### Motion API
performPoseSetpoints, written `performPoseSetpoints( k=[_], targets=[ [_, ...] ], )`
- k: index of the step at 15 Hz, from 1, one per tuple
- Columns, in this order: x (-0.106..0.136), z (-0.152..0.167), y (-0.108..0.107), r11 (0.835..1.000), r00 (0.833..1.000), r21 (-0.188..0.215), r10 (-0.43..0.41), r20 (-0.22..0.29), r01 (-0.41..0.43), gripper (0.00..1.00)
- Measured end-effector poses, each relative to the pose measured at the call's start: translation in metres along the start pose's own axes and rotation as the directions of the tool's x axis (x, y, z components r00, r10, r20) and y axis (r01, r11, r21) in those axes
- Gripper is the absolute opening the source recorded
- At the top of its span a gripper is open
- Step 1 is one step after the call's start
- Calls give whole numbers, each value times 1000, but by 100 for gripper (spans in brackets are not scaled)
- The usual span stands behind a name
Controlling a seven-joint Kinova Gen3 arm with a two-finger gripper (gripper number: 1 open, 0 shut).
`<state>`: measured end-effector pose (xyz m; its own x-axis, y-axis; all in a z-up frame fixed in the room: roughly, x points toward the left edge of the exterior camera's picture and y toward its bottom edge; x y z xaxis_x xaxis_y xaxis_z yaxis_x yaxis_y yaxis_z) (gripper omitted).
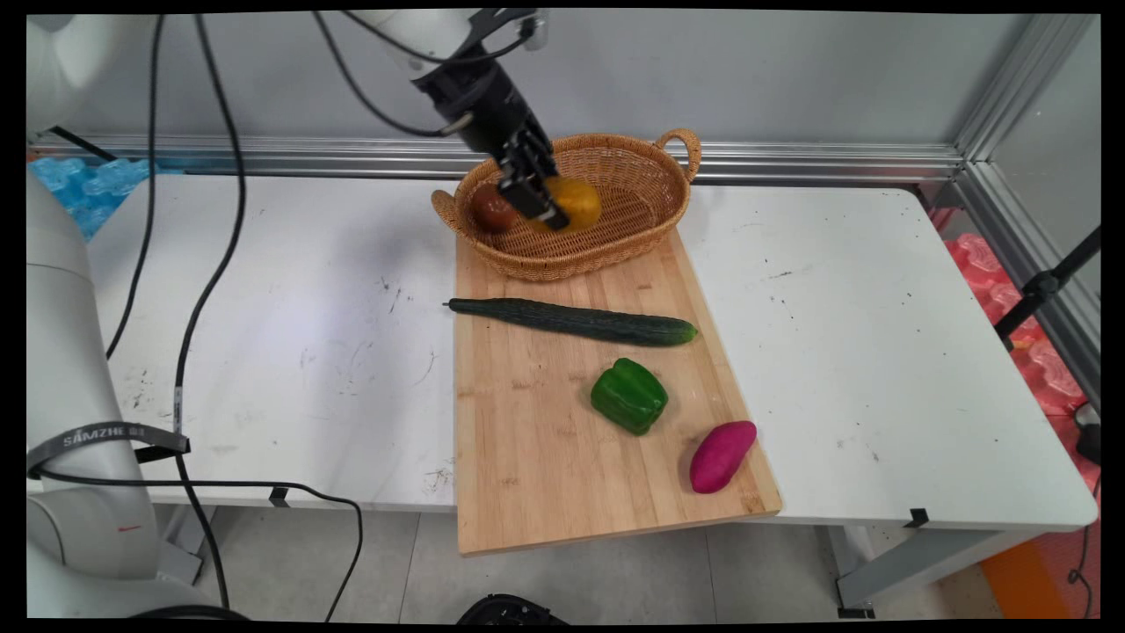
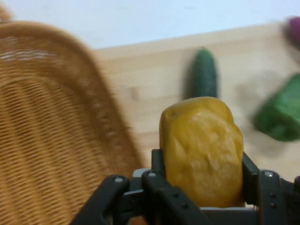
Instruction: Place the picked object on the cutting board
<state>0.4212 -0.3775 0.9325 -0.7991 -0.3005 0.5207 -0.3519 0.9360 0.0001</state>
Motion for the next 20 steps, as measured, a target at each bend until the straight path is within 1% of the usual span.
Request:
performPoseSetpoints(
  k=[2,3,4,6,8,10,11,13,14,15,18,20],
  targets=[
    [-4,-7,14,996,998,-50,68,4,-68,0],
    [-6,-8,19,994,996,-67,91,4,-91,0],
    [-9,-10,25,988,992,-91,126,5,-125,0],
    [-15,-13,40,968,978,-145,208,4,-205,0],
    [-20,-13,50,948,964,-180,267,0,-262,0],
    [-26,-11,58,924,945,-211,327,-1,-320,0],
    [-30,-9,62,907,931,-227,364,-3,-355,0],
    [-36,0,72,866,897,-257,441,-11,-429,0],
    [-39,5,76,849,883,-266,470,-14,-456,0],
    [-40,9,78,838,873,-271,488,-17,-474,0],
    [-46,33,86,786,826,-288,563,-30,-547,0],
    [-49,50,90,760,801,-294,597,-38,-580,0]
  ],
)
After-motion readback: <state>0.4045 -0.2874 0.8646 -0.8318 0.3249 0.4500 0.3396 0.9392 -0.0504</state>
